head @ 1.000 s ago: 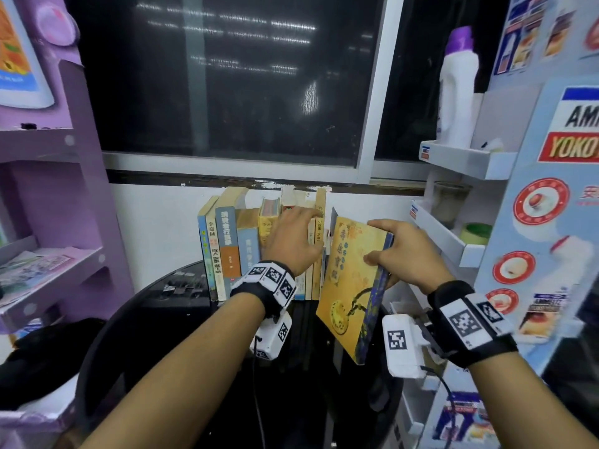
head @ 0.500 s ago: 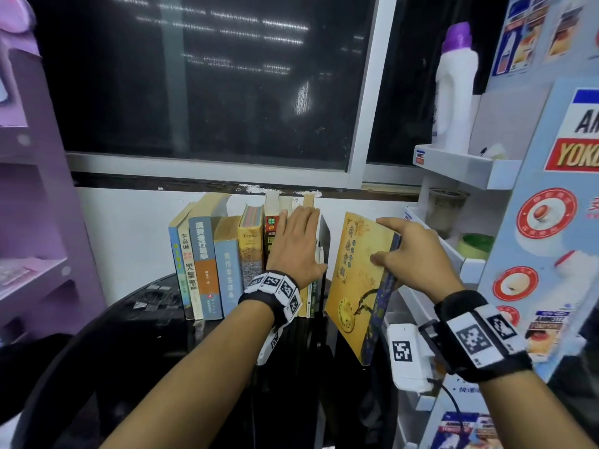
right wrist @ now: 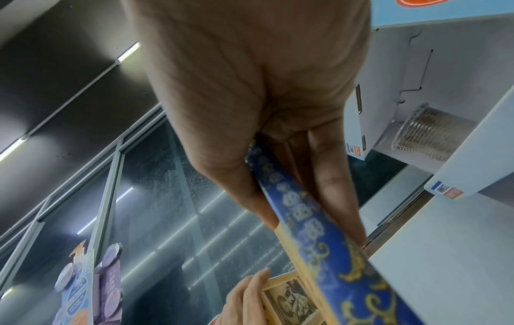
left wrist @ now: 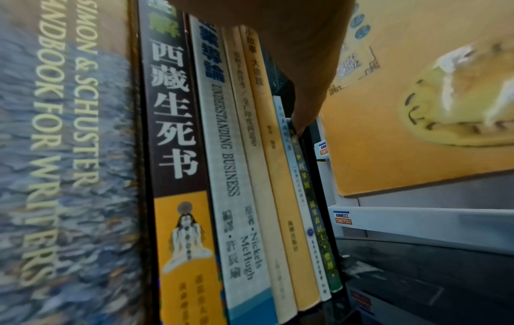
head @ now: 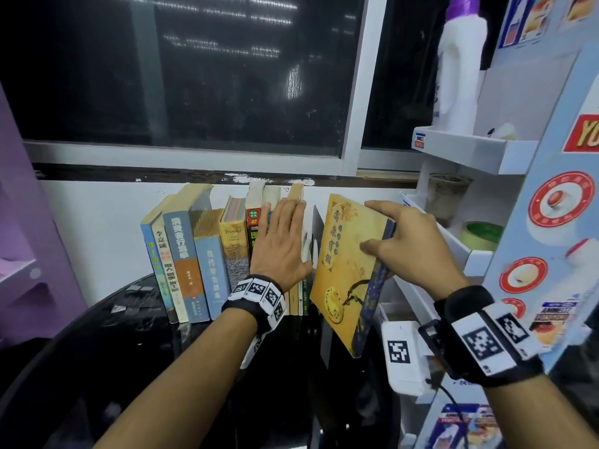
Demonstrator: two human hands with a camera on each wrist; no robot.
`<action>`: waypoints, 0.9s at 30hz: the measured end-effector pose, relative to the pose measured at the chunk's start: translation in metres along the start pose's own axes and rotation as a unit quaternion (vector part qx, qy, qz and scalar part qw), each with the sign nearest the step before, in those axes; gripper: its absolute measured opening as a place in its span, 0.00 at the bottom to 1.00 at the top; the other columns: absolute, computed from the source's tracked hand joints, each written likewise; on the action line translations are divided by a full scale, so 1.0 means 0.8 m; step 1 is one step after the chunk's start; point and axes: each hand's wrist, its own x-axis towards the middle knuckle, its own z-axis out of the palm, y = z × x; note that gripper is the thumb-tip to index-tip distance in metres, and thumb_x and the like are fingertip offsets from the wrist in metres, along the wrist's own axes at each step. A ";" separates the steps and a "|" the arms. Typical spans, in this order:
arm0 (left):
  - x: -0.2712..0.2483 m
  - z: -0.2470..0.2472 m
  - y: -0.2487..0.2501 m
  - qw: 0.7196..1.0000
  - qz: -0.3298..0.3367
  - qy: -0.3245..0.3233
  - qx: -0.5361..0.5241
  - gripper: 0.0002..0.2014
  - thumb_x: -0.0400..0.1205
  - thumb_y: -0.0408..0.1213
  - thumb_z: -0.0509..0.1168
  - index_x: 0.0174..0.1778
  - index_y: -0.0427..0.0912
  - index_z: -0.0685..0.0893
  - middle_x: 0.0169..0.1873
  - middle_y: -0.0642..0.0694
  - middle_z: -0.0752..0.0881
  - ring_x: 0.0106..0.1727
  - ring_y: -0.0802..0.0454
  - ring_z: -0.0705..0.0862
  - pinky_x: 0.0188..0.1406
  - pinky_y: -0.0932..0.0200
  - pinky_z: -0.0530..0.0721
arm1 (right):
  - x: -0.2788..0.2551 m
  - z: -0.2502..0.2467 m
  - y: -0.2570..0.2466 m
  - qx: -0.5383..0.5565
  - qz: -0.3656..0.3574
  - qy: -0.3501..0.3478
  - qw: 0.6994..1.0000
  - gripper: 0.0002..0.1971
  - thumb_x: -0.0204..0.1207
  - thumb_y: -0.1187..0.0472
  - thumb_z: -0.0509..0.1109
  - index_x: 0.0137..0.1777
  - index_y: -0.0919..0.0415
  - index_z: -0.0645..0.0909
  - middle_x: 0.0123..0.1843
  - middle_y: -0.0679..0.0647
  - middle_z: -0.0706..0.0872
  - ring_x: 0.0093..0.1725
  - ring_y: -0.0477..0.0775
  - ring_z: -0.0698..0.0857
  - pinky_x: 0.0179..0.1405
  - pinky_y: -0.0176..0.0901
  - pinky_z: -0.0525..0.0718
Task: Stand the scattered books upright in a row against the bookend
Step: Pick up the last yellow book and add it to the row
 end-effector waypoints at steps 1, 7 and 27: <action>-0.001 0.001 -0.002 1.000 -0.001 0.006 -0.003 0.50 0.65 0.63 0.67 0.78 0.36 0.63 0.72 0.39 0.68 0.78 0.41 0.63 0.82 0.38 0.48 | 0.001 0.001 -0.003 0.001 -0.003 0.004 1.000 0.24 0.71 0.69 0.74 0.65 0.49 0.81 0.46 0.50 0.88 0.39 0.54 0.89 0.29 0.55 0.90; -0.003 0.000 -0.014 1.000 -0.011 0.021 -0.012 0.48 0.68 0.66 0.63 0.77 0.36 0.63 0.71 0.39 0.70 0.76 0.40 0.67 0.80 0.40 0.54 | 0.012 0.002 -0.023 -0.005 -0.027 0.023 0.999 0.24 0.72 0.68 0.74 0.68 0.50 0.80 0.47 0.47 0.85 0.44 0.52 0.89 0.38 0.55 0.91; -0.004 -0.005 -0.013 1.000 -0.002 0.006 0.015 0.55 0.63 0.66 0.69 0.79 0.36 0.57 0.70 0.39 0.66 0.76 0.41 0.63 0.80 0.43 0.51 | 0.071 0.049 -0.042 -0.034 -0.037 0.163 0.985 0.27 0.78 0.66 0.68 0.77 0.52 0.70 0.60 0.58 0.87 0.54 0.58 0.86 0.53 0.53 0.89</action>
